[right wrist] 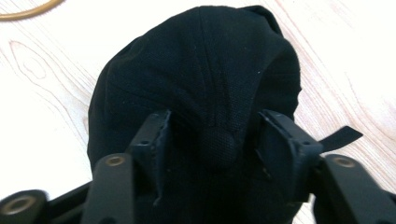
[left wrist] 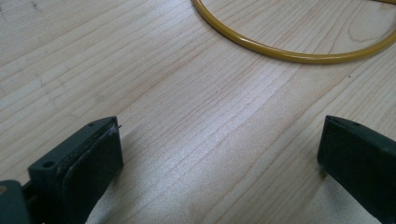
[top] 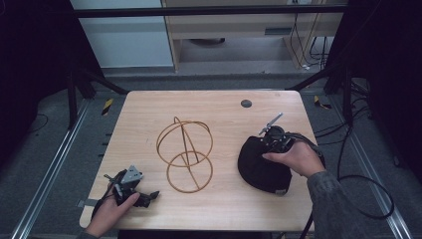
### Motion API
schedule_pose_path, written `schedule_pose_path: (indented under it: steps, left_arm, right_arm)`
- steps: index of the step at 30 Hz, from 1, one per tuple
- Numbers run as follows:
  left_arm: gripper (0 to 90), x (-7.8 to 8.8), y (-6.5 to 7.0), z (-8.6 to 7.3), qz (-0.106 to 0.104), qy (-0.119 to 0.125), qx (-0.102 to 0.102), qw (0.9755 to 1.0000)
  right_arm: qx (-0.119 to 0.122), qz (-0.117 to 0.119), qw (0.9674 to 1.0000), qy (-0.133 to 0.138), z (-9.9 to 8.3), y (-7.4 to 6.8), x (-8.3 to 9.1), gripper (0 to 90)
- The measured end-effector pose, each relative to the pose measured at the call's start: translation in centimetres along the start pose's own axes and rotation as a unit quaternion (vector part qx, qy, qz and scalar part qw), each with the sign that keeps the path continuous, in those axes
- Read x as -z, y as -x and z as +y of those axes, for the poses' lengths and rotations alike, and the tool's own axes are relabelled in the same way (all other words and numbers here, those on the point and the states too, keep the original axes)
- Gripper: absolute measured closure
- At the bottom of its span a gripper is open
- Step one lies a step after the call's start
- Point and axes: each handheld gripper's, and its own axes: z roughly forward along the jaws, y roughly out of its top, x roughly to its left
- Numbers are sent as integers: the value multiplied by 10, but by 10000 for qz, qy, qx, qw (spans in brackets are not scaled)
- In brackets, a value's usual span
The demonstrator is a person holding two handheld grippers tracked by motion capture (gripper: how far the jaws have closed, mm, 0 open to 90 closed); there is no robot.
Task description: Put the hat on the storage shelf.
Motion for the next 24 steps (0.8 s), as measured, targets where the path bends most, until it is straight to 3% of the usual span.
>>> schedule_pose_path:
  steps: [7, 12, 24]
  left_arm:
    - [0, 0, 0, 0, -3, 0, -2, 10000]
    - [0, 0, 0, 0, -5, 1, -2, 10000]
    - [0, 0, 0, 0, -5, 1, -3, 10000]
  right_arm:
    - [61, 62, 9998, -155, 2, 2, -3, 717]
    - [57, 126, 9998, -162, 1, 3, 0, 760]
    - [72, 43, 9985, 548, -2, -5, 48, 773]
